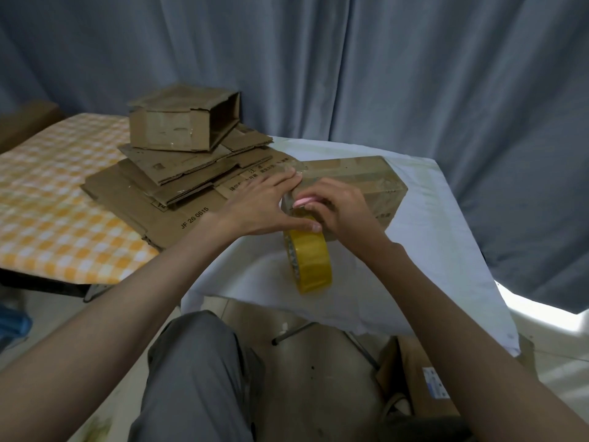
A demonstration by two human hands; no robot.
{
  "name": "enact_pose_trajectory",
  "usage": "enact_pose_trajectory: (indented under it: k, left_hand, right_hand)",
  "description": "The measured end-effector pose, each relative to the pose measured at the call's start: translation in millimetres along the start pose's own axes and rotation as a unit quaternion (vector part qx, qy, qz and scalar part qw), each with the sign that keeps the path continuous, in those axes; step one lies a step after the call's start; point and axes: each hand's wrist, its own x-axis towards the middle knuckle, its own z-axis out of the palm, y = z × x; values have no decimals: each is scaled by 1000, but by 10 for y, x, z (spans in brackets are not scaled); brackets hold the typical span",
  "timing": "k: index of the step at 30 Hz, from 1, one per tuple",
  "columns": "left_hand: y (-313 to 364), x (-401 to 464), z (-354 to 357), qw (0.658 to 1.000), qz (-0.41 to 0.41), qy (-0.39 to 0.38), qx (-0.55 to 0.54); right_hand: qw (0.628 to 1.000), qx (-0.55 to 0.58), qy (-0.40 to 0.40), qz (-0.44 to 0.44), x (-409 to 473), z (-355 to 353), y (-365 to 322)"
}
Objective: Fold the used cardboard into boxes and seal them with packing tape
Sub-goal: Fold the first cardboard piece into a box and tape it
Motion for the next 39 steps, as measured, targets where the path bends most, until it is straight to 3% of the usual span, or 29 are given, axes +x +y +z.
enact_pose_trajectory:
  k: [9, 21, 27, 30, 36, 39]
  left_hand:
    - [19, -9, -21, 1000, -5, 0, 1]
    - [57, -16, -53, 1000, -10, -10, 8]
    - [62, -12, -59, 1000, -11, -5, 17]
    - [60, -3, -47, 1000, -14, -1, 15]
    - [43, 8, -14, 1000, -14, 0, 12]
    - [61, -6, -7, 1000, -14, -1, 13]
  right_hand:
    - [998, -55, -36, -16, 7, -47, -110]
    - [999, -37, -21, 13, -62, -119, -1]
    - [992, 66, 49, 97, -129, -199, 10]
    - [977, 76, 68, 188, -312, -256, 122]
    - [923, -4, -31, 383, -900, -133, 448]
    - [905, -55, -64, 417, -954, -60, 450]
